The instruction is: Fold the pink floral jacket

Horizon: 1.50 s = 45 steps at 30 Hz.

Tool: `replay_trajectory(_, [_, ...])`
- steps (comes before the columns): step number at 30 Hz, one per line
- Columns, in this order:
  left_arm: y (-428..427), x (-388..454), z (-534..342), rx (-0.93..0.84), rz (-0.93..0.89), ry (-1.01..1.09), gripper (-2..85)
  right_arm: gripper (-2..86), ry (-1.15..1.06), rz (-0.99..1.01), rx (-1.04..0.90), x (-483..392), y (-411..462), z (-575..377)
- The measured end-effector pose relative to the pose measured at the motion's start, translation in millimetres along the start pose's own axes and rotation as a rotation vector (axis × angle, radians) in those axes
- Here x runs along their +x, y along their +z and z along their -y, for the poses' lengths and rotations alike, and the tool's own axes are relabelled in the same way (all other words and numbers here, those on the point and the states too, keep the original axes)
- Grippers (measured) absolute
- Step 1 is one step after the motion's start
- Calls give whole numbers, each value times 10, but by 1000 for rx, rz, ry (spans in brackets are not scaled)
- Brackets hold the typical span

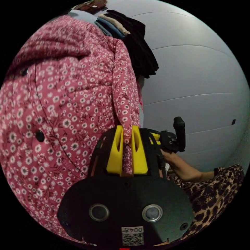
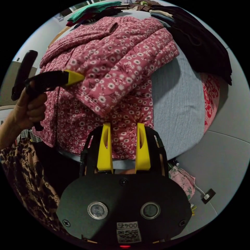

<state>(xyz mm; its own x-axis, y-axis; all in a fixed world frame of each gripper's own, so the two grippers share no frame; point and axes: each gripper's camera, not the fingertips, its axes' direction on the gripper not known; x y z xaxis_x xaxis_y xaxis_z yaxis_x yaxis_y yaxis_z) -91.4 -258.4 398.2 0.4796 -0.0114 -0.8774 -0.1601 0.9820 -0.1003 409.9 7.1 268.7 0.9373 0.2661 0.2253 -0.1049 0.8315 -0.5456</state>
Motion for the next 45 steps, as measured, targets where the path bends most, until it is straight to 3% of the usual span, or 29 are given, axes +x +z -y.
replay_trajectory(7, [-991,740,1134,-124,188,285,39,132,-5,-1,6,-2,5,77])
replay_trajectory(12, [-1762,976,1795,-72,267,335,37,135,10,8,-1,35,3,128])
replay_trajectory(16, [-2016,774,2116,-148,344,288,35,135,17,2,-9,58,4,161])
replay_trajectory(28, [-1958,-561,1799,-192,521,30,29,134,55,-1,-5,214,-6,166])
replay_trajectory(36, [-1622,-958,1635,-189,657,-41,29,134,73,9,9,383,-20,117])
replay_trajectory(41, [-1509,-1075,1574,-111,687,-74,36,132,76,13,16,499,-29,62])
replay_trajectory(45, [-1732,-1148,1342,20,608,-146,57,131,91,33,41,635,-41,-12])
